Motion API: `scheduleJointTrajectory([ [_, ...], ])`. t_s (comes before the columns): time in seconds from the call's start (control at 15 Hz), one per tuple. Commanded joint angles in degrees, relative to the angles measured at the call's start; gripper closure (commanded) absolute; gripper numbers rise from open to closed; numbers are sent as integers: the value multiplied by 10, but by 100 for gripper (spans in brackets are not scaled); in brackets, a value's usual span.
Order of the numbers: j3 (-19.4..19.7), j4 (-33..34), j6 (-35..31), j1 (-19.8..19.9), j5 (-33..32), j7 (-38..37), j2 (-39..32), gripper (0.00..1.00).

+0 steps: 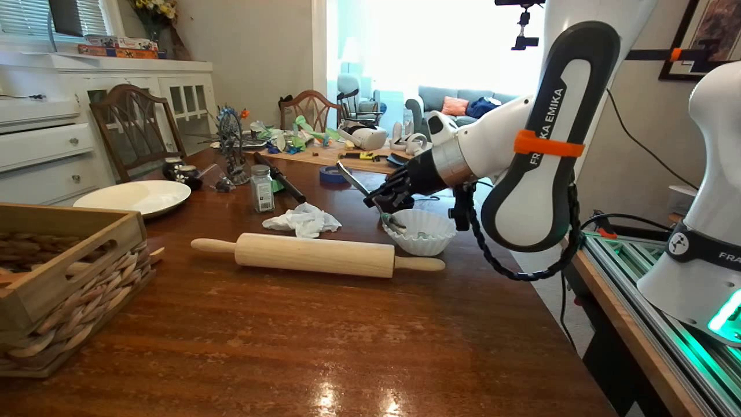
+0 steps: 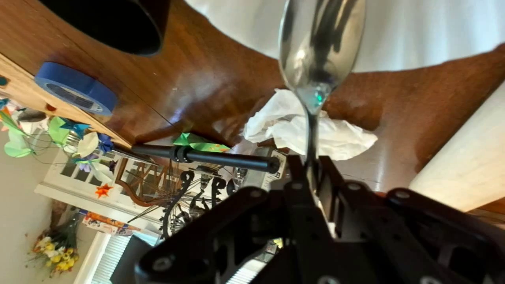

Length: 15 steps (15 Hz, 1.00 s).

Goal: Use the silver spoon to stir the contents of the white cupcake holder

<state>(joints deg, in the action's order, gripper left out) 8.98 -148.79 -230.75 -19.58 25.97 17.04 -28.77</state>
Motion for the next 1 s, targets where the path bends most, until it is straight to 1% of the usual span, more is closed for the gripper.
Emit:
scheduleJointTrajectory([
  [0.0,-46,-3,1,34,-57,-43,0,97],
  [0.2,-79,-25,20,58,-114,-85,17,97],
  [0.4,-95,-58,44,80,-144,-113,36,97],
  [0.73,-84,-96,58,95,-130,-110,64,97],
  [0.93,-63,-95,49,88,-100,-75,68,97],
])
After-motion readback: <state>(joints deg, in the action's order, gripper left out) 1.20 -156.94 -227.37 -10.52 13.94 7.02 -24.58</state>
